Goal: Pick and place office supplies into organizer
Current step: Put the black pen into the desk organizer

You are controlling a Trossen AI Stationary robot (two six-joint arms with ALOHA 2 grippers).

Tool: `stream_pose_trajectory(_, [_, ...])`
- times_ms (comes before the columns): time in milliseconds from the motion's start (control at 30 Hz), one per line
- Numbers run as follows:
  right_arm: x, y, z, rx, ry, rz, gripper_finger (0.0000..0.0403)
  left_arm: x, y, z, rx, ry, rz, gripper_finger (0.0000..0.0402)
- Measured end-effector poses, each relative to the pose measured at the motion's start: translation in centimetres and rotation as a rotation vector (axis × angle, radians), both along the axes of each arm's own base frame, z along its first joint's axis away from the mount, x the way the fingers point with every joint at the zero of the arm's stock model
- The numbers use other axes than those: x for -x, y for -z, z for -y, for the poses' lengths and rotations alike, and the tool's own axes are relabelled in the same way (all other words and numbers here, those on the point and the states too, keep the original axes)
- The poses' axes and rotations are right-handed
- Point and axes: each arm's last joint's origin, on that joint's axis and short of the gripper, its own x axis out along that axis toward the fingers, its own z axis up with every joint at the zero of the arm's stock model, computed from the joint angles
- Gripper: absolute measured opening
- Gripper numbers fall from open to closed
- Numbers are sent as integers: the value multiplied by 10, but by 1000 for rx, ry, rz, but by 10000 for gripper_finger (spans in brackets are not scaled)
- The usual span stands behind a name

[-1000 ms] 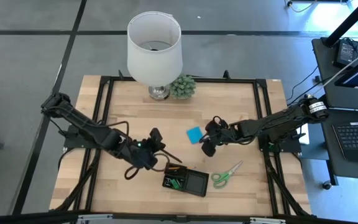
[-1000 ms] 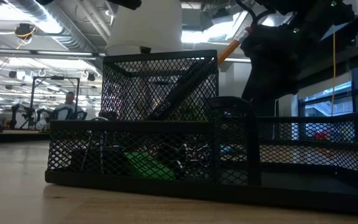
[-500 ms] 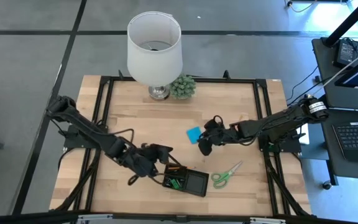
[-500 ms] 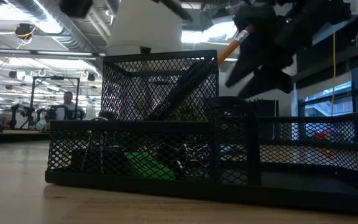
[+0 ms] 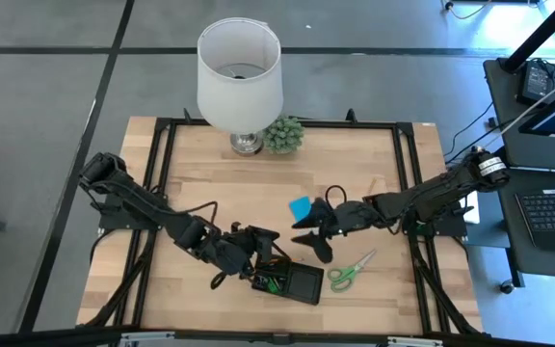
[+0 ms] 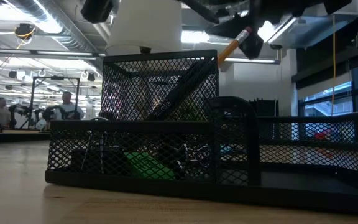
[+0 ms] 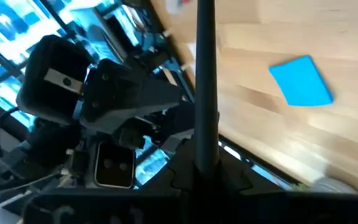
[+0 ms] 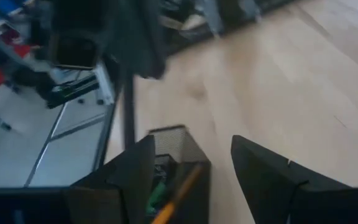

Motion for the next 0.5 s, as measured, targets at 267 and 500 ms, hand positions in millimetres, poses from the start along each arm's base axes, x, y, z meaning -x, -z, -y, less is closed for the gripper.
stream_pose_trajectory(267, [0, -10, -11, -17, -36, 104, 213, -7, -1, -10, 8, 19, -7, 16])
stream_pose_trajectory(500, [-5, -2, -17, -12, -50, 94, 213, -11, -6, -12, -13, 33, 34, 16])
